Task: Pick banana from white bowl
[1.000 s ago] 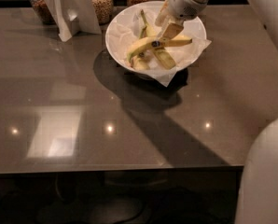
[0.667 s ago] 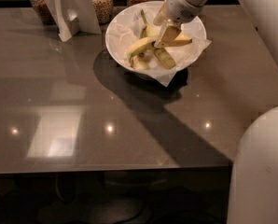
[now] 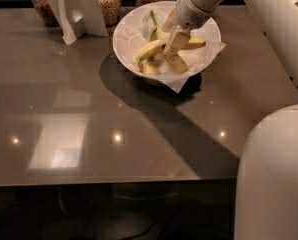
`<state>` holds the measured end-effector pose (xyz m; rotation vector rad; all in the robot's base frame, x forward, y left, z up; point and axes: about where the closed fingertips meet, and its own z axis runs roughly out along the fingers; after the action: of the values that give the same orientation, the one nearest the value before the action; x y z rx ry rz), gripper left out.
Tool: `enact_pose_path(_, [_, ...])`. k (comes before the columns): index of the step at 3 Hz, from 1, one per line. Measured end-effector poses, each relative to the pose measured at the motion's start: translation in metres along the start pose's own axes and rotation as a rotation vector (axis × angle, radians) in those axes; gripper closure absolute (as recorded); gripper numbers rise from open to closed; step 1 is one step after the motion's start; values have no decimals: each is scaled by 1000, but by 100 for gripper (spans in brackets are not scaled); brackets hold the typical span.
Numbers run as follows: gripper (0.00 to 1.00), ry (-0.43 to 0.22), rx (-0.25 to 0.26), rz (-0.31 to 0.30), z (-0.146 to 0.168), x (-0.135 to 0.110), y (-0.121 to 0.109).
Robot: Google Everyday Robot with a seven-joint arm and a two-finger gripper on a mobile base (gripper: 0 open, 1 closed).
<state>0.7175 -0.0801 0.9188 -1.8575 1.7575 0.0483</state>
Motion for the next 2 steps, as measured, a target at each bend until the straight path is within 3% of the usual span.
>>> enact_pose_path(1, [46,-5,-11,12,8,2,0])
enact_pose_path(2, [57,-6,-19,17,12,3,0])
